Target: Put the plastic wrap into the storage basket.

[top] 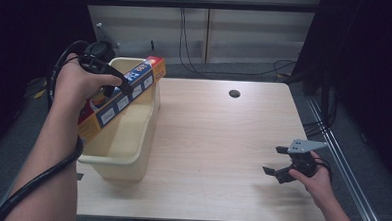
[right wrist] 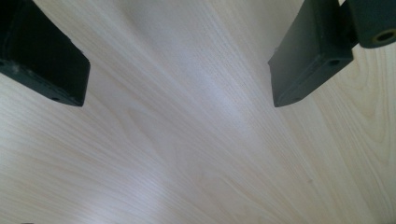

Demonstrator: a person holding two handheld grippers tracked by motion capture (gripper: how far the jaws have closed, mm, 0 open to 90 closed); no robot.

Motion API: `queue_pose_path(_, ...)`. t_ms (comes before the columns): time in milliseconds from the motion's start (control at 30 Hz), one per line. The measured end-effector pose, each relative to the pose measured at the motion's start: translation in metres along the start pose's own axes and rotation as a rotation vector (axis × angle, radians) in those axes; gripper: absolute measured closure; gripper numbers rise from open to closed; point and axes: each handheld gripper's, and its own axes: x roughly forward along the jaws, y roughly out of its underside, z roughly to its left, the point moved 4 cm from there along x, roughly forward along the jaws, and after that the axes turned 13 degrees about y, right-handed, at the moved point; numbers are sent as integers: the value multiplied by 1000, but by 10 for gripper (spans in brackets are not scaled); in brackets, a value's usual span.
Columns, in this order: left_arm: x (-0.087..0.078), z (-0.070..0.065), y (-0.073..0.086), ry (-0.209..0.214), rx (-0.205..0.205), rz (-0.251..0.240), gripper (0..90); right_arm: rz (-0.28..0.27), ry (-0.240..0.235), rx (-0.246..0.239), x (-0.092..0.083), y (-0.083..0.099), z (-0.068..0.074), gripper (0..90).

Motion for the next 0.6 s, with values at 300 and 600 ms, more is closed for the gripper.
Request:
queue_pose_path(300,-5,5,2,-10,-16,-5,406,-4,-1,2,0,0,-1,49)
queue_pose_path(600,-8,10,4,-33,-64,-26,406,-4,-11,2,1,-1,-1,50)
